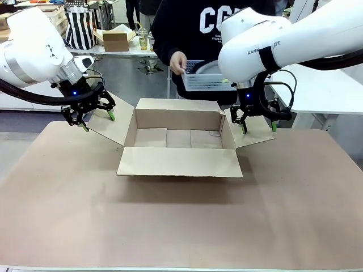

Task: Pack the gift set into the box.
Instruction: Lift both hands away from the flaps of the Package Box.

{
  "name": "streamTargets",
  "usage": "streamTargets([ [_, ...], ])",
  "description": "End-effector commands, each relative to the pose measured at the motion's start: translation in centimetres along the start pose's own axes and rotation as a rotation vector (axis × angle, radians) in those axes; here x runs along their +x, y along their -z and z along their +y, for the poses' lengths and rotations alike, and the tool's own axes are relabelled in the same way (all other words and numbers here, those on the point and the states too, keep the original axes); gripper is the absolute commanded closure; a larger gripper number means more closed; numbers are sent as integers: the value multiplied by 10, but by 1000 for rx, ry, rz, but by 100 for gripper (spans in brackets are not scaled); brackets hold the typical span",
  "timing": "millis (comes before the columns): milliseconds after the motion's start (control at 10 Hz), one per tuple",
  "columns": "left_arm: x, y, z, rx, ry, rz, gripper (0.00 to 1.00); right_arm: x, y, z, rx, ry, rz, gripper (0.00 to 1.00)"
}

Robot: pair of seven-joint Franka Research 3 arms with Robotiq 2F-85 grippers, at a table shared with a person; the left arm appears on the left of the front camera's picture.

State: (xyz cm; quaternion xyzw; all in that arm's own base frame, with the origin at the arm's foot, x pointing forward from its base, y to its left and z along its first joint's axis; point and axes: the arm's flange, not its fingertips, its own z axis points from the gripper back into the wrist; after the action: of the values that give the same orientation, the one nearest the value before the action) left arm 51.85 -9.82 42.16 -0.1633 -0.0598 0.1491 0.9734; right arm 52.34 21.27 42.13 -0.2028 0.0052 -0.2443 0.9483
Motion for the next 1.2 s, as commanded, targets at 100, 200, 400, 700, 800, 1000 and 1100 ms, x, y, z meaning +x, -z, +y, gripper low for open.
streamTargets([
  [100, 0, -3, 0, 13, -11, 4, 0, 4, -3, 0, -21, -3, -14, 0],
  [200, 0, -3, 0, 13, -11, 4, 0, 4, -3, 0, -21, -3, -14, 0],
  [400, 0, -3, 0, 13, -11, 4, 0, 4, -3, 0, -21, -3, -14, 0],
  [700, 0, -3, 0, 13, -11, 4, 0, 4, -3, 0, -21, -3, -14, 0],
  [800, 0, -3, 0, 13, -11, 4, 0, 4, -3, 0, -21, -3, -14, 0],
  [1000, 0, -3, 0, 13, -11, 4, 0, 4, -3, 0, -21, -3, -14, 0],
  [1100, 0, -3, 0, 13, -11, 4, 0, 4, -3, 0, -21, -3, -14, 0],
])
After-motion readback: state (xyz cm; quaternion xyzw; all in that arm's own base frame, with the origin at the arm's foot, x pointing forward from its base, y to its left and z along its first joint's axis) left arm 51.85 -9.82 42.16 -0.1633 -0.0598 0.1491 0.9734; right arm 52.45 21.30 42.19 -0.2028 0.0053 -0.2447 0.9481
